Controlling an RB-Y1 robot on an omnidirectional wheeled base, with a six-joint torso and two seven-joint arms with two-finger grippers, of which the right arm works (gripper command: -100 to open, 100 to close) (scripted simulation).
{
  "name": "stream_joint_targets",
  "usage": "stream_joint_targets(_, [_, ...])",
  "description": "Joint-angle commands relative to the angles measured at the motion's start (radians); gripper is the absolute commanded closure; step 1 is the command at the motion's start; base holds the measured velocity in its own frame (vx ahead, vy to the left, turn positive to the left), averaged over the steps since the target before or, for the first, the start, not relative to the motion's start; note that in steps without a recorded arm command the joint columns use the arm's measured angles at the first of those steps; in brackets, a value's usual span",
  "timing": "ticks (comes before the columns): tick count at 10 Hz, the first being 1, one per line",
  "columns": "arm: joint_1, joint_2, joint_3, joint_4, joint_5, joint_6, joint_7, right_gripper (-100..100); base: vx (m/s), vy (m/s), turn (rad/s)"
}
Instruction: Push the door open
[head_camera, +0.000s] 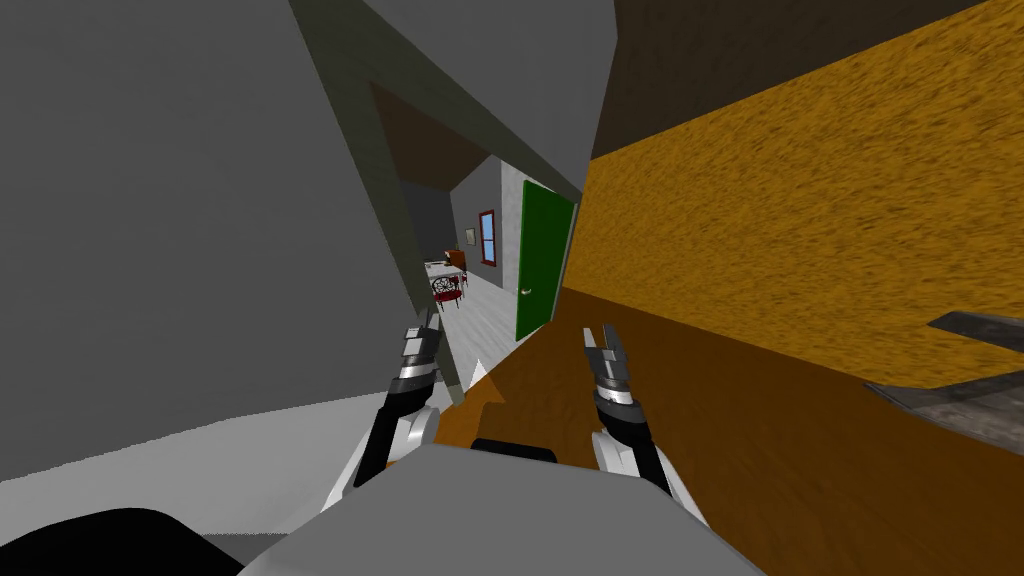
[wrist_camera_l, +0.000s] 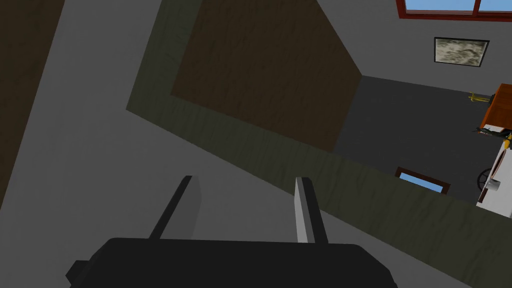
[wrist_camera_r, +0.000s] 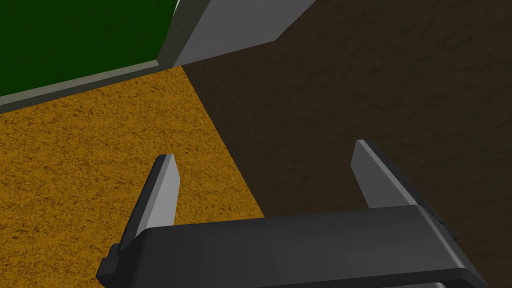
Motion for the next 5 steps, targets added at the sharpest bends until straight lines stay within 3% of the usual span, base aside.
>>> stream_joint_targets(1, [-0.013, -0.006, 0.005, 0.029, 0.005, -0.002, -0.004, -100, 0.129, -0.066, 0.038])
stream_joint_targets(5, [-0.043, -0.018, 0.016, 0.102, 0.017, -0.012, -0.013, -100, 0.095, -0.051, 0.031])
